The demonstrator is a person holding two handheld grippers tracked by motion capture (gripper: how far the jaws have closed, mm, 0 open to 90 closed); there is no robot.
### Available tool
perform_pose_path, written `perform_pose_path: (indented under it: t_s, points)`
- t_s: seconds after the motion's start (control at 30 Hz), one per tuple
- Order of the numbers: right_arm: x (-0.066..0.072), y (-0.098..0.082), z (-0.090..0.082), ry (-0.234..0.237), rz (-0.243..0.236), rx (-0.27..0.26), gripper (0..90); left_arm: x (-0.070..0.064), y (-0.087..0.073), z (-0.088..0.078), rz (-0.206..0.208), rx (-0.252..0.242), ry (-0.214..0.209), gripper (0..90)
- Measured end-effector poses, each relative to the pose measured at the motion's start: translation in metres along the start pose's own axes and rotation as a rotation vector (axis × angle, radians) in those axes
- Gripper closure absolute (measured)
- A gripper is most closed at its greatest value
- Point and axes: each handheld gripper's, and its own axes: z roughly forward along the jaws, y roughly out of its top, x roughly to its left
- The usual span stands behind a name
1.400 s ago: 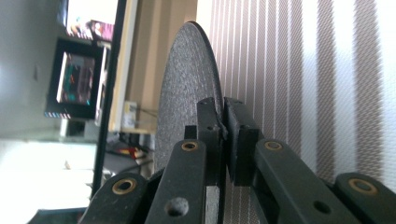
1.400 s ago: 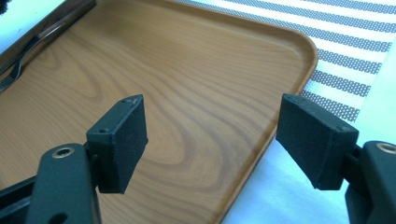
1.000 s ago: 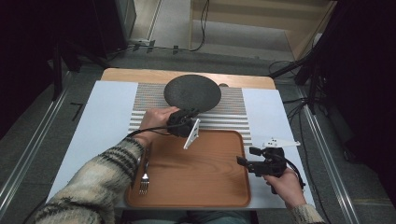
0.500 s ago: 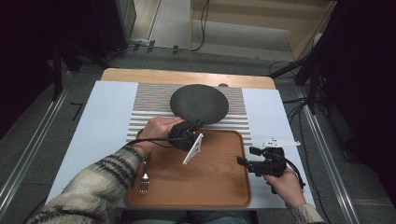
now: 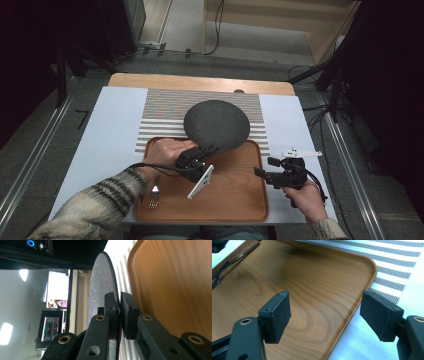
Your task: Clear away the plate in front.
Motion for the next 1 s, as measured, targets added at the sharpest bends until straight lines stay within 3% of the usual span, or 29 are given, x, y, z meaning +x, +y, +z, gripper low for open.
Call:
perform_pose_path:
  t_s: [0.53, 0.8, 1.0]
  points:
    - [-0.007, 0.000, -0.002, -0.015, 0.031, -0.008, 22.8, -0.015, 0.014, -0.037, -0.005, -0.029, -0.025, 83.9]
    - [-0.009, 0.001, -0.005, -0.024, 0.041, -0.021, 22.8, -0.025, 0.022, -0.051, 0.020, -0.048, -0.049, 83.8]
    - [-0.009, 0.003, -0.002, -0.015, 0.036, -0.020, 22.8, -0.031, 0.028, -0.063, 0.028, -0.066, -0.039, 84.3]
